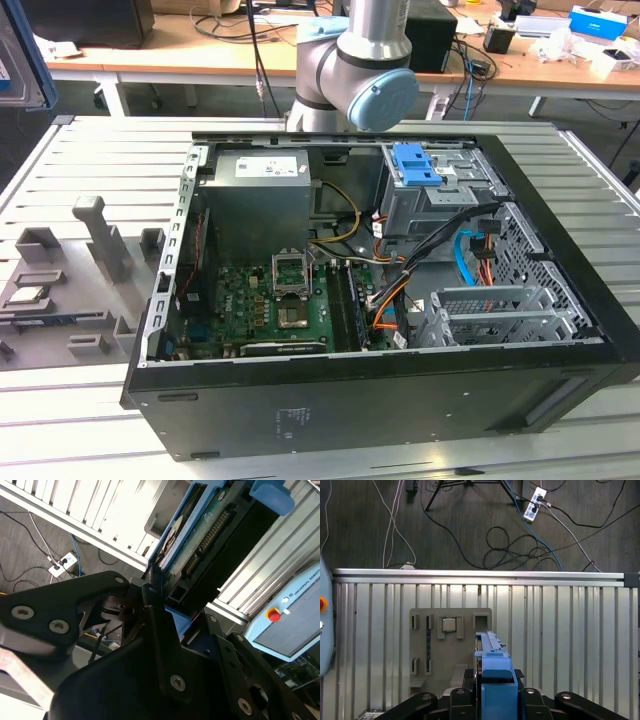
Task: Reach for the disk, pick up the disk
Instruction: 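Pick up the disk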
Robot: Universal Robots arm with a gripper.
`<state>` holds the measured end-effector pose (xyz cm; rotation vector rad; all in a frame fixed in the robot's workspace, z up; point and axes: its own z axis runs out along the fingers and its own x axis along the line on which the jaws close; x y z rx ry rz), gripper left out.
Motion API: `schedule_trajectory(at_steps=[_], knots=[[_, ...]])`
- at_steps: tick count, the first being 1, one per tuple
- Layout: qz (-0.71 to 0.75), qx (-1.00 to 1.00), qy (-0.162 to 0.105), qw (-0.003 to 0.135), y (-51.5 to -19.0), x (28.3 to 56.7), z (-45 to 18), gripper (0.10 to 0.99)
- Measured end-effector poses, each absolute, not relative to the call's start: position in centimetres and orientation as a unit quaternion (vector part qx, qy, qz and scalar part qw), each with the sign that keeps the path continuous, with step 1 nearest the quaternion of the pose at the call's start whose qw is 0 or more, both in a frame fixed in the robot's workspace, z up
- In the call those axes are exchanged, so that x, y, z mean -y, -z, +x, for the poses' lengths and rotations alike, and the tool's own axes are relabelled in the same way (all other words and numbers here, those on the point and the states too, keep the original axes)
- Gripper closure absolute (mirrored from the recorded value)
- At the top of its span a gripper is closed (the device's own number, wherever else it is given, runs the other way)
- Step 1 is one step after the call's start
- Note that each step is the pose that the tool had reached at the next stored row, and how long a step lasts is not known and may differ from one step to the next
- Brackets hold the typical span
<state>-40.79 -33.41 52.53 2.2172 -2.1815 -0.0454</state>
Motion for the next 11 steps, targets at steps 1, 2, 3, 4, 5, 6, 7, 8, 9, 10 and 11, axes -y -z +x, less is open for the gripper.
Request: schedule_trajectory(at_steps=[1, 2, 3, 4, 5, 6, 7, 8, 9, 10, 11], knots=[[0.713, 0.701, 0.015, 0.015, -52.5, 33.4, -40.8, 0.718], [0.713, 0.701, 0.015, 0.015, -52.5, 33.4, -40.8, 0.718], [0.713, 0.701, 0.015, 0.015, -52.5, 33.4, -40.8, 0.718], [0.713, 0.701, 0.015, 0.015, -52.5, 33.4, -40.8, 0.718], [0.713, 0.701, 0.015, 0.015, -52.5, 33.4, -40.8, 0.718], [0.713, 0.701, 0.015, 0.015, -52.5, 33.4, -40.8, 0.718], [0.713, 0.701, 0.015, 0.015, -52.5, 33.4, -40.6, 0.718], [0.713, 0.701, 0.015, 0.015, -52.5, 33.4, -40.2, 0.718], [0.713, 0.701, 0.015, 0.015, -52.5, 33.4, -40.0, 0.718], [0.713, 0.701, 0.015, 0.015, -52.5, 33.4, -39.8, 0.718], [0.713, 0.701, 0.015, 0.015, -52.5, 33.4, -39.3, 0.718]])
